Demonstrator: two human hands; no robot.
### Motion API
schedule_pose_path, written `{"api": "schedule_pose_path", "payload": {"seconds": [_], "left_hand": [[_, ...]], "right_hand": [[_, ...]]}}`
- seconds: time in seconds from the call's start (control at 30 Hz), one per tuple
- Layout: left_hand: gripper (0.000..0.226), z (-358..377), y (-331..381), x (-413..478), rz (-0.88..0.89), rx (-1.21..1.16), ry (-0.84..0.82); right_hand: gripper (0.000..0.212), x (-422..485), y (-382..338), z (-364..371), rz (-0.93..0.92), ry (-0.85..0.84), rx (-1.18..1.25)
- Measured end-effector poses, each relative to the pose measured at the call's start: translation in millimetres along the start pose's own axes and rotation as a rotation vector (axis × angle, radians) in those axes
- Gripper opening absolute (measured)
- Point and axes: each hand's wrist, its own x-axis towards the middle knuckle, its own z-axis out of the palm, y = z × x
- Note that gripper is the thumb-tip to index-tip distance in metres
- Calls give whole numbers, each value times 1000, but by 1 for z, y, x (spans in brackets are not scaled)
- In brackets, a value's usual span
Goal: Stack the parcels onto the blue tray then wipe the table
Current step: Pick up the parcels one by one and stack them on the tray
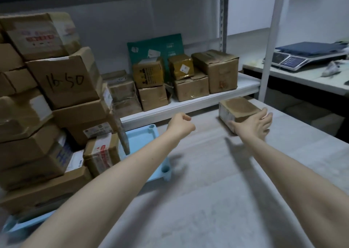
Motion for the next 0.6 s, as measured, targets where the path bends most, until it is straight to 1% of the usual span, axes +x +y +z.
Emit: {"api": "schedule_pose_path", "payload": {"seconds": [0.1,0.23,0.4,0.6], "left_hand": [[32,8,2,8,-12,2,-15],[34,13,-1,15,-29,6,-43],[35,10,-6,22,-50,-18,-29],[33,8,-11,20,-75,-18,-15]], "right_hand": [[139,13,4,8,81,-68,27],[142,25,10,19,124,-85,89],[134,28,9,26,99,-49,190],[120,0,-1,29,68,-84,320]]}}
